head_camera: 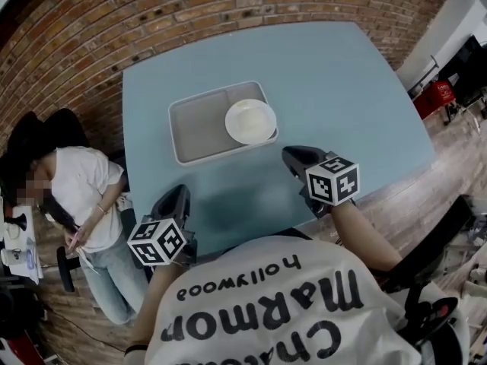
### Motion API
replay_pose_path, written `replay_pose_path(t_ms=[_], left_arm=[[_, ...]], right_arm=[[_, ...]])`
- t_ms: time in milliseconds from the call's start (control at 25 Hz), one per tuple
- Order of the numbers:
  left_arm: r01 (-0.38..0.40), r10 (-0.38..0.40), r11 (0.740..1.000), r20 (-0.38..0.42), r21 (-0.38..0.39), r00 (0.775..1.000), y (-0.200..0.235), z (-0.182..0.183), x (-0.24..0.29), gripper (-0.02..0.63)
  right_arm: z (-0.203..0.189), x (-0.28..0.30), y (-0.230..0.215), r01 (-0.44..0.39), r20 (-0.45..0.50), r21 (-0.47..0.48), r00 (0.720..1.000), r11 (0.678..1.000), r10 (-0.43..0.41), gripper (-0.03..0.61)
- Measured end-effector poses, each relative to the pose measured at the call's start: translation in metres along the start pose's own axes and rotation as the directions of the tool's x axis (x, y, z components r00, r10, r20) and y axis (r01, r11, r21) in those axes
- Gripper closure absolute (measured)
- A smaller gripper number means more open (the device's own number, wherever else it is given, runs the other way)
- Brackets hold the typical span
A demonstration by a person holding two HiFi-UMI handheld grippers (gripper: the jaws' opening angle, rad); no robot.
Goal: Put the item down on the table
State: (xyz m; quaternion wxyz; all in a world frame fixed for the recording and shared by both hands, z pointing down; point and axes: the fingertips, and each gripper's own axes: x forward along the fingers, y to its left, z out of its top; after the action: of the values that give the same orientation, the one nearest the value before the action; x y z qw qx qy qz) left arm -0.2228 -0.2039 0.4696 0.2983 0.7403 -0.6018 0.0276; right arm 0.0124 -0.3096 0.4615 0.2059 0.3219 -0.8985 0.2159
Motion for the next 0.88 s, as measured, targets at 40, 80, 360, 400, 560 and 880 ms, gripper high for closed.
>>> replay_pose_path(t_ms=[40, 80, 360, 400, 560, 880], left_arm=[[0.003, -0.003, 1.000, 0.000, -0.004, 1.000, 0.0009, -0.0002, 0.0012, 0.600], [0.006, -0.006, 1.000, 0.001, -0.007, 1.000, 0.0012, -0.0002, 0.0023, 0.600], [0.032, -0.032, 0.999, -0.009, 0.010, 0.999, -0.0026, 0.0005, 0.0067, 0.600], [0.032, -0.032, 0.999, -0.009, 0.007, 0.999, -0.0023, 0.0006, 0.0064, 0.600], [0.030, -0.029, 1.000, -0.011, 0.002, 1.000, -0.0010, -0.0011, 0.0054, 0.600], [0.027, -0.027, 1.000, -0.005, 0.001, 1.000, -0.0004, -0.0003, 0.0039, 0.600]], right_arm=[[-0.0019, -0.0015, 0.0011, 0.002, -0.005, -0.003, 1.000, 1.000, -0.002, 0.561], [-0.0039, -0.0026, 0.0025, 0.002, -0.013, -0.008, 1.000, 1.000, -0.002, 0.566], [-0.0084, -0.0050, 0.0088, 0.000, -0.044, -0.042, 0.999, 0.999, -0.002, 0.569], [-0.0082, -0.0049, 0.0089, 0.002, -0.044, -0.042, 0.999, 0.999, -0.004, 0.569], [-0.0087, -0.0031, 0.0100, -0.002, -0.049, -0.041, 0.999, 0.999, 0.000, 0.569], [-0.0063, -0.0001, 0.0100, -0.005, -0.050, -0.060, 0.999, 0.998, 0.002, 0.569]])
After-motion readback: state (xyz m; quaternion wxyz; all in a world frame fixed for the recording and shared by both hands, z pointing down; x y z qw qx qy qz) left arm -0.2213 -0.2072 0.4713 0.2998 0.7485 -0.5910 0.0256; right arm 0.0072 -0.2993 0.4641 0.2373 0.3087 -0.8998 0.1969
